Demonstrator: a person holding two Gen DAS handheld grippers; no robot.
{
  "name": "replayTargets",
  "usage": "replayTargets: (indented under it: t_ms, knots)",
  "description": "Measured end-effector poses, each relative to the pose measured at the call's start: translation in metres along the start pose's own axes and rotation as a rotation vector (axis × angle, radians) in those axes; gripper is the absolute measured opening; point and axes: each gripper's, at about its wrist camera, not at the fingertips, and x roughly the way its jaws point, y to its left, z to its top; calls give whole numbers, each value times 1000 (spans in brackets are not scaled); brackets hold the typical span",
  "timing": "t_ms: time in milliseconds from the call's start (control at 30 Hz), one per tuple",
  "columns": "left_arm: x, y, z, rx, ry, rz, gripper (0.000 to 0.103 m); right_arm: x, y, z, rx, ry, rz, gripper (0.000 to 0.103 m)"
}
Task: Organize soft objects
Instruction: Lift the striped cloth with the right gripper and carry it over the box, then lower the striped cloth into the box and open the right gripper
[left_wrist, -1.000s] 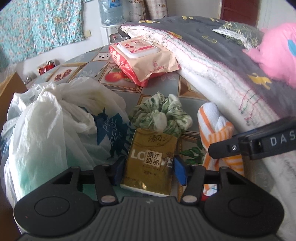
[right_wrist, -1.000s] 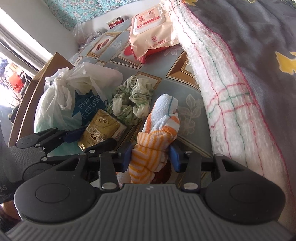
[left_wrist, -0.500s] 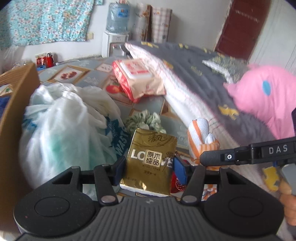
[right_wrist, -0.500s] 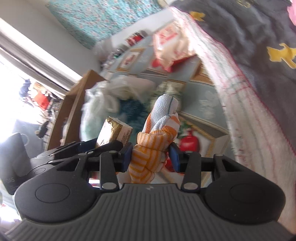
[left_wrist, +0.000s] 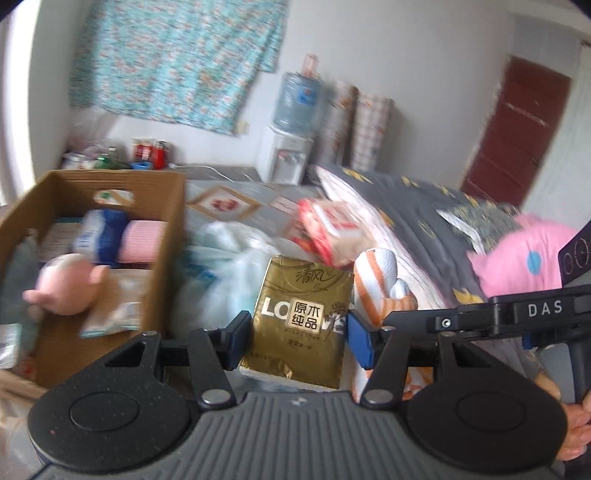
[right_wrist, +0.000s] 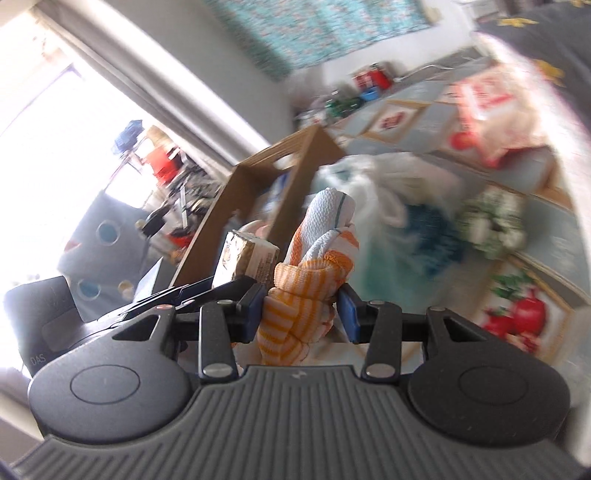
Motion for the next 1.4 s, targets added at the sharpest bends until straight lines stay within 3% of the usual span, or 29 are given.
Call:
replayTargets:
  t_ms: [333, 567, 767, 1033, 1400]
  knots:
    - [-46, 87, 8, -122, -80, 185, 56, 89, 74, 32, -101, 155, 83, 42]
    - [-41, 157, 2, -191, -27, 318, 56, 163, 119, 43, -187, 308, 33, 42]
    - [-4, 197, -1, -206, 76, 343, 56, 212, 146, 45, -294, 414, -63, 42]
    - [31, 223, -8, -236, 191, 346, 57, 261, 160, 39, -393, 538, -165, 42]
    - [41, 231, -1, -240, 214, 350, 56, 287, 149, 51, -395, 597, -202, 44]
